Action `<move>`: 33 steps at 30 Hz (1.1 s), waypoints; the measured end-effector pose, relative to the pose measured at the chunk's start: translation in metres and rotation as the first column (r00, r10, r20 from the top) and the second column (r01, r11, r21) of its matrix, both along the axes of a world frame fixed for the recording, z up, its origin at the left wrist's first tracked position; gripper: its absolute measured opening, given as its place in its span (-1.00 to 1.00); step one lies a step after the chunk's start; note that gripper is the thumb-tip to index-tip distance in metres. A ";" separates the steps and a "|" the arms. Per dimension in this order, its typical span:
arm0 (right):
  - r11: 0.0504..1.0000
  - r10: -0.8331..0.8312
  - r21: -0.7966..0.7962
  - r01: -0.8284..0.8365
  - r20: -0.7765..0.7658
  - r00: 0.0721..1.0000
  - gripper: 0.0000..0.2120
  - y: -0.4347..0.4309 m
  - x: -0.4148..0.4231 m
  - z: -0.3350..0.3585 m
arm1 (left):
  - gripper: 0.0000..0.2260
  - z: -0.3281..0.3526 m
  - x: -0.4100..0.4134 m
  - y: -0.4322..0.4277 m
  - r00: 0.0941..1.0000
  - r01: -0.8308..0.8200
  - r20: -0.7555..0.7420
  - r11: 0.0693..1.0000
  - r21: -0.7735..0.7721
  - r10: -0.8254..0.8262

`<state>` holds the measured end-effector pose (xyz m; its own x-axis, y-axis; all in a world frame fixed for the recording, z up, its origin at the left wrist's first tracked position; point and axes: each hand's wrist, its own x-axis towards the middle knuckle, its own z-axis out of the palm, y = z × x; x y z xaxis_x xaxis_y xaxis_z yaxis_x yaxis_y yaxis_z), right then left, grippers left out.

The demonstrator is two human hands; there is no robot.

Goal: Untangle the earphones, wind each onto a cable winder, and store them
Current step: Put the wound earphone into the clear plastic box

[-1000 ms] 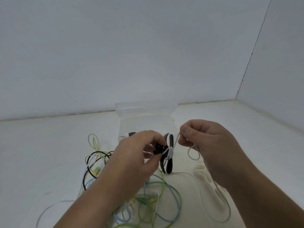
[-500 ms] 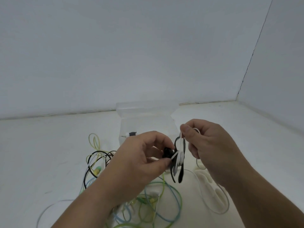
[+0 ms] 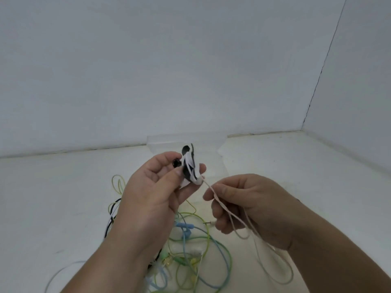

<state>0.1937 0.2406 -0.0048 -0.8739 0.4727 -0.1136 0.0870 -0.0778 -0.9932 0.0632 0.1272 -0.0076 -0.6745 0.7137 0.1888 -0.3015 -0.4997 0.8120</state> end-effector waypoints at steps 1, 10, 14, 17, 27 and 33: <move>0.999 -0.026 -0.020 0.027 0.025 0.999 -0.84 0.004 0.002 0.002 | -0.71 0.001 -0.002 0.000 0.999 -0.031 0.012 0.999 0.007 0.031; 0.895 -0.383 0.311 0.320 0.169 0.908 -0.84 0.047 0.026 0.003 | -0.87 -0.007 -0.031 -0.001 0.947 -0.302 0.097 0.952 -0.044 0.305; 0.750 -0.616 0.357 0.557 0.069 0.785 -0.68 0.060 0.031 0.003 | -0.86 -0.010 -0.034 0.000 0.943 -0.315 0.088 0.947 -0.062 0.320; 0.613 -0.754 0.319 0.723 -0.040 0.656 -0.64 0.069 0.034 0.001 | -0.82 -0.012 -0.034 0.000 0.932 -0.347 0.087 0.935 -0.078 0.353; 0.334 -0.853 0.358 0.872 -0.279 0.441 -0.63 0.063 0.042 0.019 | -0.86 -0.012 -0.029 0.000 0.945 -0.327 -0.050 0.937 -0.125 0.324; 0.264 -0.661 0.808 0.527 -0.246 0.709 -0.59 0.031 0.017 0.008 | -0.87 -0.012 -0.013 0.001 0.962 -0.226 -0.185 0.964 -0.138 0.199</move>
<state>0.2104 0.2714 0.0035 -0.3174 0.7823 0.5359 0.4864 0.6194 -0.6162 0.0500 0.1278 -0.0193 -0.7819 0.5870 0.2098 -0.0549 -0.4002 0.9148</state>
